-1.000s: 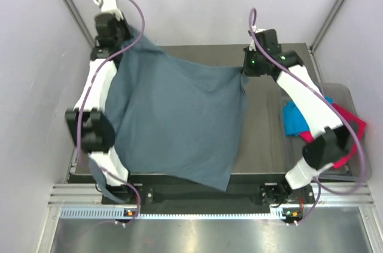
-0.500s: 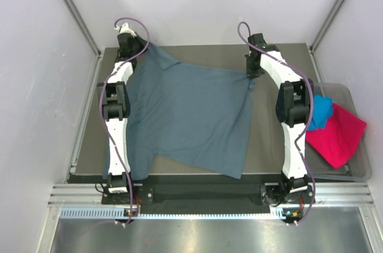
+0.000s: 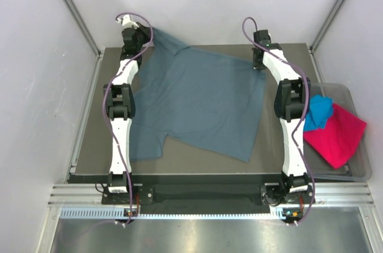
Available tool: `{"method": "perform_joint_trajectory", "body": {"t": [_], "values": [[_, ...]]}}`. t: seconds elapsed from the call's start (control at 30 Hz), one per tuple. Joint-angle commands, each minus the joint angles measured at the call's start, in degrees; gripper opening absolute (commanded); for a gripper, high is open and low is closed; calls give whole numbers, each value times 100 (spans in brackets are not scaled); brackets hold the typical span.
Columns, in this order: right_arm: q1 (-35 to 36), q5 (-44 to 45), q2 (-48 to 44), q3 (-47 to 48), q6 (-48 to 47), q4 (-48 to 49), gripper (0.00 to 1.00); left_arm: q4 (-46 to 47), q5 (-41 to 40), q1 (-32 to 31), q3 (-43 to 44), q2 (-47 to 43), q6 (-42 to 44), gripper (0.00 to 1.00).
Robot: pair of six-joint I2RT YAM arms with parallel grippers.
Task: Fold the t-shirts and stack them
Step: Flatten the tshirt out
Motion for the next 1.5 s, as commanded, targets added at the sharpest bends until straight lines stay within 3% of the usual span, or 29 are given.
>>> {"method": "perform_joint_trajectory", "body": {"t": [0.0,0.1,0.13,0.17,0.2,0.23,0.37,0.4,0.5,0.53,0.67,0.8,0.97,1.13,1.3,1.47], "values": [[-89,214,186,432,-180,120,0,-137,-313,76,240,-34,386,15],[-115,258,168,432,-241,243,1,-646,-366,50,144,-297,825,27],[-124,267,160,467,-250,243,1,-726,-401,41,82,-377,887,48],[-133,302,168,485,-250,278,3,-996,-436,32,21,-456,1036,58],[-185,372,160,502,-259,278,12,-1182,-471,41,3,-631,1107,72],[-212,407,160,607,-259,278,19,-1366,-593,32,-49,-754,1194,80],[-274,592,72,950,-285,-125,37,-1957,-1146,15,-1514,-2410,1328,78],[-274,601,28,1012,-294,-239,44,-2157,-1183,6,-2475,-2765,1284,77],[-221,348,-296,1039,-84,-767,58,-2867,-1675,50,-3667,-4037,1275,80],[-186,215,-558,786,100,-864,60,-3045,-1693,85,-4393,-4330,1231,80],[130,-733,-1394,-356,479,-901,66,-4038,-1667,374,-5953,-5726,661,80],[989,-1603,-2063,-1394,541,-847,67,-5040,-2000,725,-6878,-6380,572,80],[1905,-2184,-3117,-3116,804,-453,66,-5683,-1263,1376,-7660,-6757,194,69],[1994,-3107,-4267,-4952,1568,251,63,-5982,-1156,1614,-8819,-7407,-446,73],[1985,-3030,-5050,-6007,1718,436,63,-5825,-1192,1667,-9348,-7725,-721,72],[1906,-3020,-5386,-6616,1710,480,64,-5544,-1596,1729,-9595,-7437,-589,71]]}}
